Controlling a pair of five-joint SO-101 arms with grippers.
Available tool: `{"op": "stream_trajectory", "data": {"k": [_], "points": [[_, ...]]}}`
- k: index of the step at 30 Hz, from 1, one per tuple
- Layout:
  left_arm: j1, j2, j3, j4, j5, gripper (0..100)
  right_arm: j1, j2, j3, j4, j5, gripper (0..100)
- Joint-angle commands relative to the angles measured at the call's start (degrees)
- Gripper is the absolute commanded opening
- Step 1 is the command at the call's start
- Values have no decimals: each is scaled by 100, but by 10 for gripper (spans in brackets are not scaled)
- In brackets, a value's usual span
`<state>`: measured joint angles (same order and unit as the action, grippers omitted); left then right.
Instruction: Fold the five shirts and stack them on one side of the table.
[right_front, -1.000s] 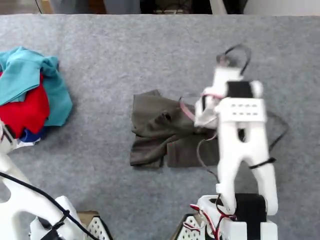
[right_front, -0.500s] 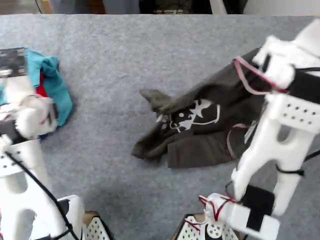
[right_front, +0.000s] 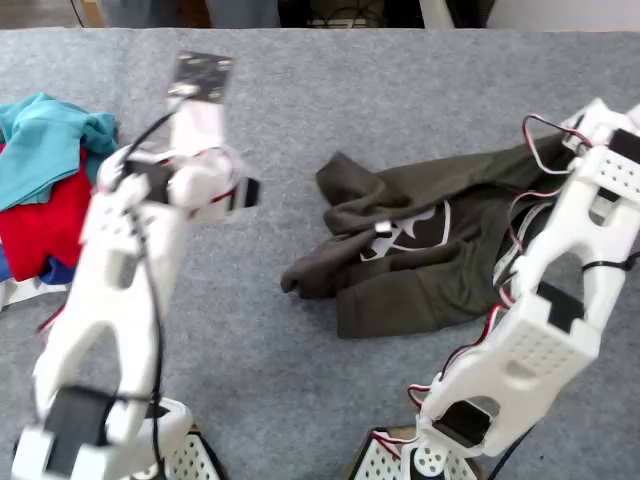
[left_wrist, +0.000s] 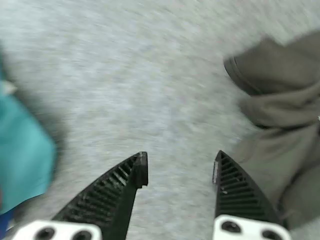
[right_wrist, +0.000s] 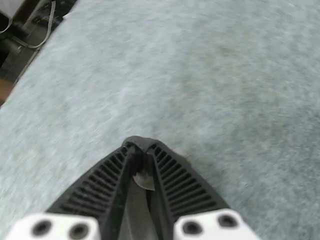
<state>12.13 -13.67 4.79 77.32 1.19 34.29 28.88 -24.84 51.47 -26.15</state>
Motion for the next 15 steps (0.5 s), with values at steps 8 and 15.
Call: {"op": "stream_trajectory", "data": {"k": [8, 15], "points": [[1824, 1741, -1640, 756, 527, 252, 800, 1991, -2782, 914, -1116, 14], [2255, 2637, -1420, 527, 519, 253, 809, 3389, -4462, 1574, -1407, 14]]}}
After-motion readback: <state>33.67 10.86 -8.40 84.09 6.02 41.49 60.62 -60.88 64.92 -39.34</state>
